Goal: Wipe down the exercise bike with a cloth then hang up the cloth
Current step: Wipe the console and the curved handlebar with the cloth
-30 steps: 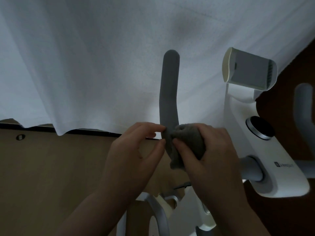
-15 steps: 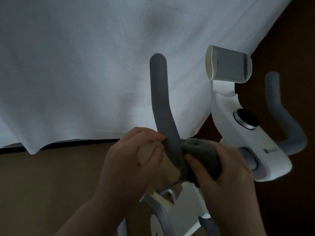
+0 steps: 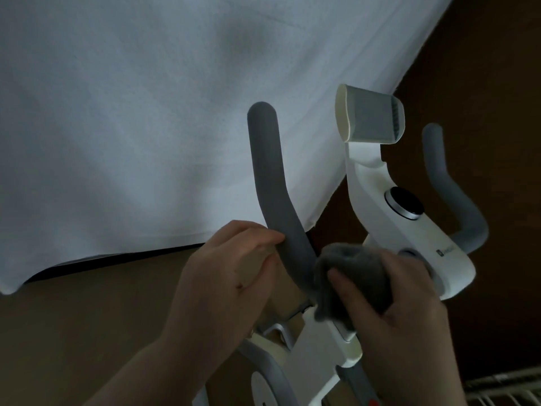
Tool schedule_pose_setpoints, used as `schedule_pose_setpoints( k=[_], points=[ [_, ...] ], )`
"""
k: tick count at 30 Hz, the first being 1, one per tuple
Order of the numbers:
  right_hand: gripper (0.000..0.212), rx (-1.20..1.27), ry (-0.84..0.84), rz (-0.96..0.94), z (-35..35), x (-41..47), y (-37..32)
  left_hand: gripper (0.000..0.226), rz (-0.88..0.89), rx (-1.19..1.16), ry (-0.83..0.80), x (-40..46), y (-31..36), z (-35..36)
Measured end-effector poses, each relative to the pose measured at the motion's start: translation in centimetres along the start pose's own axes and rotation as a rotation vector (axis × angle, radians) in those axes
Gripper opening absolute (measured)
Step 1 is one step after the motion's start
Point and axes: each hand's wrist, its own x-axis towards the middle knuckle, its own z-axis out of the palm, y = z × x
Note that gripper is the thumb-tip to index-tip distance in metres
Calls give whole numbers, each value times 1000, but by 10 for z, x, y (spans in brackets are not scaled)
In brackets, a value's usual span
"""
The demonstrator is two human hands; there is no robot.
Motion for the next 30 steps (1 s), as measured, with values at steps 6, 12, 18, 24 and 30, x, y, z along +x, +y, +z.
schedule_pose_setpoints(
  k=[6, 12, 18, 24, 30],
  points=[
    [35, 8, 54, -21, 27, 13, -16, 25, 136, 2, -13, 5, 3, -6],
    [36, -191, 245, 27, 18, -29, -12, 25, 64, 6, -68, 8, 10, -13],
    [34, -115, 320, 27, 34, -36, 0, 27, 131, 45, -81, 3, 18, -7],
    [38, 22, 436, 114, 36, -49, 4, 28, 259, 161, -114, -3, 30, 4],
    [31, 10, 404, 122, 13, -34, 38, 24, 346, 229, -202, -1, 42, 20]
  ],
)
